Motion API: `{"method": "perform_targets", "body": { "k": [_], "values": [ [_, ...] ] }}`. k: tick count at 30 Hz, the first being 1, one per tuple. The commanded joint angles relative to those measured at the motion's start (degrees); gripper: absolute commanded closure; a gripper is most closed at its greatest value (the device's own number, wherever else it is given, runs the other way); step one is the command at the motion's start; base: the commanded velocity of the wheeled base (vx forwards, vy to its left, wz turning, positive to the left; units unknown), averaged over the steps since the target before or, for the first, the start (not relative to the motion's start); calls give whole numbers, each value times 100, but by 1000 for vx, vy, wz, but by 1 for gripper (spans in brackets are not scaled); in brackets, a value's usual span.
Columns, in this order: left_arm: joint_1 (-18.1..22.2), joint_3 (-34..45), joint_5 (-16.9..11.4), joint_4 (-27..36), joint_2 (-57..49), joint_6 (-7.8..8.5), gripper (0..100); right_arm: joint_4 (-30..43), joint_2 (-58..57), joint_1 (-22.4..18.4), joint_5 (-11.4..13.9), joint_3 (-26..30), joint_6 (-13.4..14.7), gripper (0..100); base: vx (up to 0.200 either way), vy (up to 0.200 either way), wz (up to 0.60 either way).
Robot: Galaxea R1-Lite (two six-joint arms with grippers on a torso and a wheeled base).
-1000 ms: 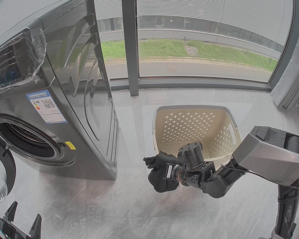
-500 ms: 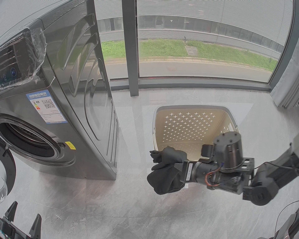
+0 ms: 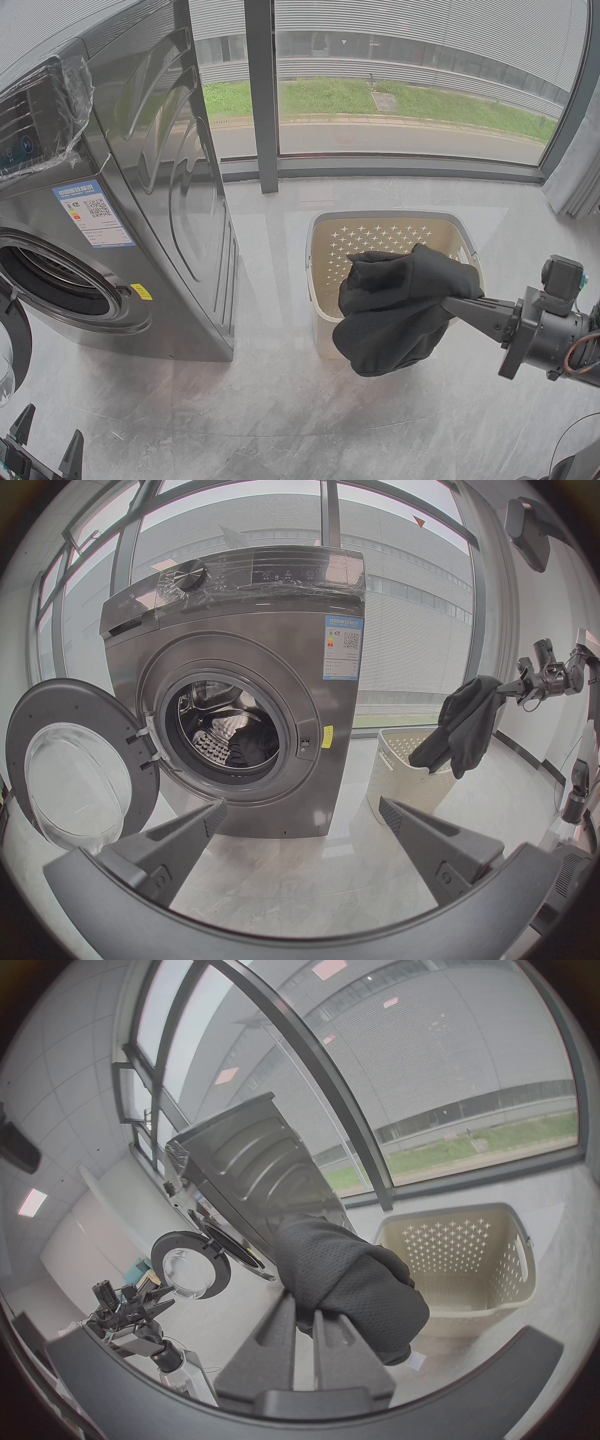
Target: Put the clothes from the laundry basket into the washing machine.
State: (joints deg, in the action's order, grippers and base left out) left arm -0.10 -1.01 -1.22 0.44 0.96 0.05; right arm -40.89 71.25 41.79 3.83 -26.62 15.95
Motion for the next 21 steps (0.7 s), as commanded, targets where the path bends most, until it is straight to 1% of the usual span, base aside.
{"method": "perform_targets", "body": {
  "k": [1, 11, 17, 21],
  "values": [
    [-8, 84, -1, 0, -52, 4, 0, -7, -455, -57, 48, 175, -39, 100, -200, 0, 0],
    [-8, 84, -1, 9, -52, 4, 0, 2, -437, -48, 30, 184, -39, 100, -200, 0, 0],
    [-8, 84, -1, 9, -52, 4, 0, 2, -419, -30, 39, 193, -4, 100, 0, 0, 0],
    [-8, 75, -10, 9, -52, -5, 0, -7, -384, -22, 39, 193, 14, 100, 0, 200, 0]
  ]
}}
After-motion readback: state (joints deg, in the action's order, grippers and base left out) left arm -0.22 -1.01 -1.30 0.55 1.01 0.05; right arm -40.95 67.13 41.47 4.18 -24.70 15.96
